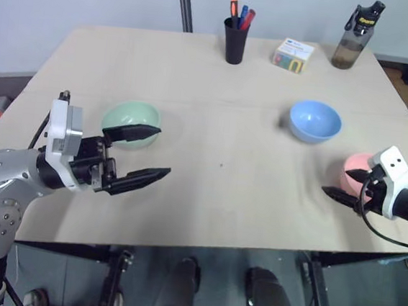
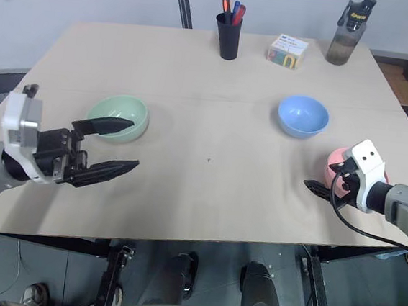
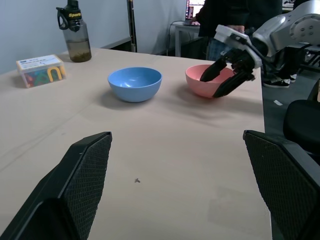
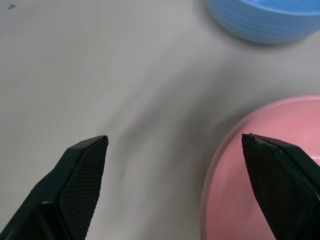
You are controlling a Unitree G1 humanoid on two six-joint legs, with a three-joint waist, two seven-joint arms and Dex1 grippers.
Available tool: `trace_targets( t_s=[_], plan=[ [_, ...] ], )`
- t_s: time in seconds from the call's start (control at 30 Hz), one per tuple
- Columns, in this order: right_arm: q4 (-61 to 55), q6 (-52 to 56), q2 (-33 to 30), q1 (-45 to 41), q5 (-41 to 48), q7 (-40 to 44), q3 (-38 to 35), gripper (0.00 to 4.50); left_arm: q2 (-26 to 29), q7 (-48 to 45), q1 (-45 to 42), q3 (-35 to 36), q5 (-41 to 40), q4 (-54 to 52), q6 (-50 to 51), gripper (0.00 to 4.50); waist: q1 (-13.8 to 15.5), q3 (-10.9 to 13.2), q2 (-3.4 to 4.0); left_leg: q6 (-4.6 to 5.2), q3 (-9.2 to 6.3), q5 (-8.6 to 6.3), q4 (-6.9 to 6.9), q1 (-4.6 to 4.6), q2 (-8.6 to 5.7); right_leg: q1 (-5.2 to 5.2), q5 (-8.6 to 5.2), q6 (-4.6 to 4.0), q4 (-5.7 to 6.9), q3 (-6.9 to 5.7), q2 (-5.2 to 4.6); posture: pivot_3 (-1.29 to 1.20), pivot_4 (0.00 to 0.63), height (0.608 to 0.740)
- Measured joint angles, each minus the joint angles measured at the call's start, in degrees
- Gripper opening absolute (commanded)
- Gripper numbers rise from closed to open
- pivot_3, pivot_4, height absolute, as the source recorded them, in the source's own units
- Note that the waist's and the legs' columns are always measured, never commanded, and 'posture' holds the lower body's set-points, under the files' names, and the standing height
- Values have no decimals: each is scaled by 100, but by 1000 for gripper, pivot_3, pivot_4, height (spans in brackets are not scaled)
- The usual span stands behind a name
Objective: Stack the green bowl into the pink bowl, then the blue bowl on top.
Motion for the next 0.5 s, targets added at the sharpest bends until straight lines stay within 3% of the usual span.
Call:
trace_targets(
  t_s=[0.23, 0.27, 0.5],
  plan=[
    [153, -10, 35, -218, -187, -179, 300, 261, -1, -3, 14, 1, -22, -24, 13, 4500, -1, 0, 0, 1, 0, -1, 0, -2, 0, -2, 0, 0, -1, 0, 0, 0, 150, 740],
    [153, -39, 35, -235, -218, -184, 324, 76, -1, -3, 16, 0, -29, -28, 13, 4500, -2, 0, -1, 1, 0, -1, 0, -2, 0, -2, 0, 0, -1, 0, 0, 0, 150, 740],
    [0, -230, -4, -322, -521, -227, 545, 76, -9, 8, 127, 2, -96, -47, 12, 4500, -5, -10, -18, 1, -2, -1, 0, -3, 2, -2, 0, 0, -3, -2, 1, 0, 150, 740]
  ],
)
